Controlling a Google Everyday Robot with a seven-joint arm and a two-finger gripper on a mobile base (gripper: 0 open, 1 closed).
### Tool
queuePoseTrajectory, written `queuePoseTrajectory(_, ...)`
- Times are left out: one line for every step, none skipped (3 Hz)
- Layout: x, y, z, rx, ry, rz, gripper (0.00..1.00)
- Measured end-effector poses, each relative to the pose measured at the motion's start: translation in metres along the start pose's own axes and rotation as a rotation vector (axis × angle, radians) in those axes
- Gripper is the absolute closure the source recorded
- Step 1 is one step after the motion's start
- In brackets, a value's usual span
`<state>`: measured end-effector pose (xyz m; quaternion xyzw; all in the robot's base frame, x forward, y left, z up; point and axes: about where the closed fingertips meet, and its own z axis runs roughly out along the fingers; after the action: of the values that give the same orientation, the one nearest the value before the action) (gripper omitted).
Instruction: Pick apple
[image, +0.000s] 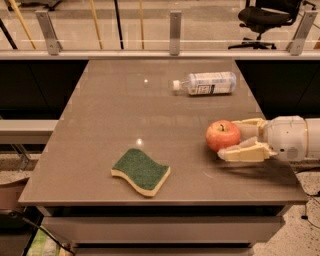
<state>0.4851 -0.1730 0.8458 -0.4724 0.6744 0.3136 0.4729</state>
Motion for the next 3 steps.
queuePoseTrajectory(-0.022, -0.002, -0.001, -0.002, -0.004, -0.004, 1.00)
queuePoseTrajectory(-0.048, -0.003, -0.004, -0.001, -0.011, -0.025, 1.00)
queuePoseTrajectory(-0.074, -0.001, -0.007, 0.004, -0.014, -0.061, 1.00)
